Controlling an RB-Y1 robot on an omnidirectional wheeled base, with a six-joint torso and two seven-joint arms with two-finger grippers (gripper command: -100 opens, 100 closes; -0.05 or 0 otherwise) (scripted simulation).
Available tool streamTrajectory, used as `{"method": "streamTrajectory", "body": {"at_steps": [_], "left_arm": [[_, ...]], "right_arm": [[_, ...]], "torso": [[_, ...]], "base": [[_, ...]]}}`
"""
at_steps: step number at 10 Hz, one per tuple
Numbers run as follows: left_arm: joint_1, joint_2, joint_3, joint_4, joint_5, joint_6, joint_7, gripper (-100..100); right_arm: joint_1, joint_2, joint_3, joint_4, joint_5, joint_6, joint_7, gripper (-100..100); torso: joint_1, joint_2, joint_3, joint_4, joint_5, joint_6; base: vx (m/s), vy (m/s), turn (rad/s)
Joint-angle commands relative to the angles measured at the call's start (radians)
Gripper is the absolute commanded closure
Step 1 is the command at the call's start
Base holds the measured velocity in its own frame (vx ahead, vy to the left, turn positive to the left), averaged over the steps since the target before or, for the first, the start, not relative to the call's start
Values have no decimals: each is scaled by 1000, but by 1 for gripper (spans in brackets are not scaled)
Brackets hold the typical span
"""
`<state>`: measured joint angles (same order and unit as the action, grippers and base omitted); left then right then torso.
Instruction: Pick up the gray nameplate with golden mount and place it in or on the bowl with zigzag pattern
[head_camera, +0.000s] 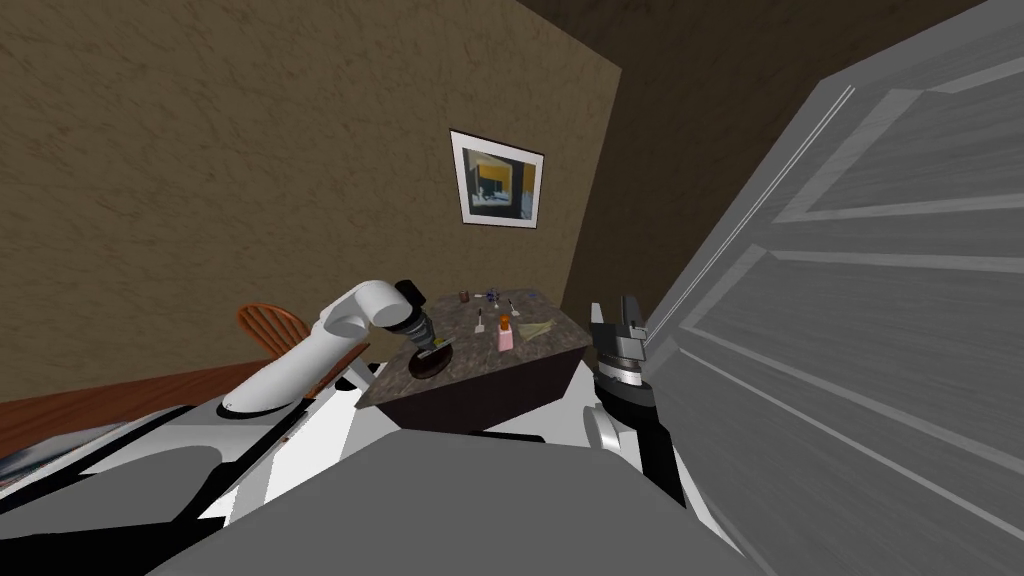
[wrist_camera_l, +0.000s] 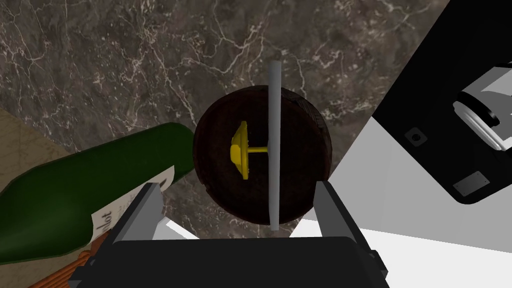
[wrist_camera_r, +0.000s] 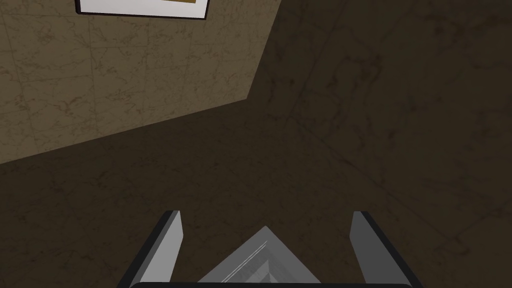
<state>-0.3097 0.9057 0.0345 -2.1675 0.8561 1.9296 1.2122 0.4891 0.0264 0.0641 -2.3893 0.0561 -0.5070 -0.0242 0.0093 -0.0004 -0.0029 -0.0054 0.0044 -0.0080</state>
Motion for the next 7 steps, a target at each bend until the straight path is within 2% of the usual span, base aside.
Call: {"method": "streamTrajectory", "body": {"at_steps": [1,2,3,7], "left_arm": [[-4,33,-2,-50,49,15,50,-100],[-4,33,-2,-50,49,15,53,-100],[-6,56,-1,-84,83,27,86,-100],[-6,56,-1,-84,83,27,86,-100]], "right_arm": [[0,0,0,0,0,0,0,0],[0,0,0,0,0,0,0,0],[0,0,0,0,0,0,0,0],[0,0,0,0,0,0,0,0]], "torso": [[0,0,0,0,0,0],[0,0,0,0,0,0],[0,0,0,0,0,0],[1,0,0,0,0,0]], "base": [[12,-15,43],[7,-8,25],[6,-8,23],[4,-6,16]]}}
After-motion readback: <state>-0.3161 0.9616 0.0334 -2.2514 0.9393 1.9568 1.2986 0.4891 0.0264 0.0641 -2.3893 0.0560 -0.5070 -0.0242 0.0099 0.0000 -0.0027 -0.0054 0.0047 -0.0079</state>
